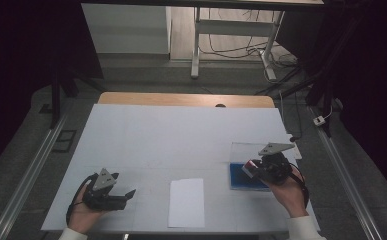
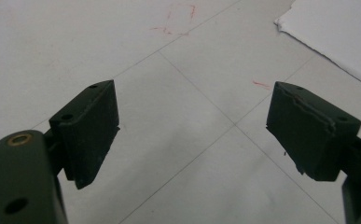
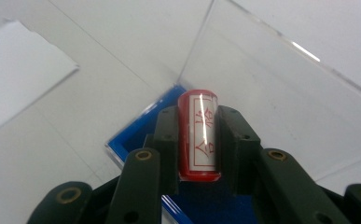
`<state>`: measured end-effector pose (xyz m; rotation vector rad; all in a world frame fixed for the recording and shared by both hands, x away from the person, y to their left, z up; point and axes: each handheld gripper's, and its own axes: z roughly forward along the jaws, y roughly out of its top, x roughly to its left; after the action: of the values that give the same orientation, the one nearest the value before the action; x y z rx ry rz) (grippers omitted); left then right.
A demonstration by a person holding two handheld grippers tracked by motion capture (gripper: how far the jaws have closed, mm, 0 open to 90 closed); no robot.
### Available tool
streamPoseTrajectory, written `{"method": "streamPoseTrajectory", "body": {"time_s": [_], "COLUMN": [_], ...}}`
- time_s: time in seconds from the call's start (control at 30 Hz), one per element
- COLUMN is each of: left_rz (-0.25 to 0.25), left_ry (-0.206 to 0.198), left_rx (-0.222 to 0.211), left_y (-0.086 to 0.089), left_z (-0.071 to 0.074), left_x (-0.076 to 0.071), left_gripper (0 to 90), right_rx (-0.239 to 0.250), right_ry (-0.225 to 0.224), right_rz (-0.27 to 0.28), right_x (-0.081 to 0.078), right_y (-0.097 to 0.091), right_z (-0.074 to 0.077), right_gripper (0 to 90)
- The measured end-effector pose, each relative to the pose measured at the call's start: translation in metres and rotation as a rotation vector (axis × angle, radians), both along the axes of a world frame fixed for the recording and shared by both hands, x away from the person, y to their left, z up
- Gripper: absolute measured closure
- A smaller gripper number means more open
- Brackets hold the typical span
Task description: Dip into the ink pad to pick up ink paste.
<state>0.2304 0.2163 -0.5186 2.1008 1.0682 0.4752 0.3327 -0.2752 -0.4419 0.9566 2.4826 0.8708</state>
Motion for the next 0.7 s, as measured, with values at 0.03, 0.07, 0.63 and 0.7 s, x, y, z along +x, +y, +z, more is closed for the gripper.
{"method": "streamPoseTrajectory", "body": {"time_s": [0.03, 0.07, 0.63, 0.7], "left_rz": [0.0, 0.0, -0.005, -0.005], "left_ry": [0.0, -0.001, -0.003, -0.001], "left_rx": [0.0, 0.001, 0.004, 0.004], "left_y": [0.0, 0.0, -0.001, -0.001], "left_z": [0.0, 0.0, 0.001, 0.001], "left_x": [0.0, 0.0, -0.001, -0.001], "left_gripper": [17.2, 17.2, 17.2, 17.2], "right_rx": [0.006, 0.009, 0.04, 0.045], "right_ry": [-0.005, -0.006, -0.042, -0.041], "right_rz": [0.005, 0.007, 0.069, 0.076], "right_x": [0.0, -0.001, -0.013, -0.015], "right_y": [0.0, 0.0, 0.014, 0.017], "right_z": [0.001, 0.002, 0.014, 0.015], "right_gripper": [70.4, 70.3, 70.4, 70.3]}}
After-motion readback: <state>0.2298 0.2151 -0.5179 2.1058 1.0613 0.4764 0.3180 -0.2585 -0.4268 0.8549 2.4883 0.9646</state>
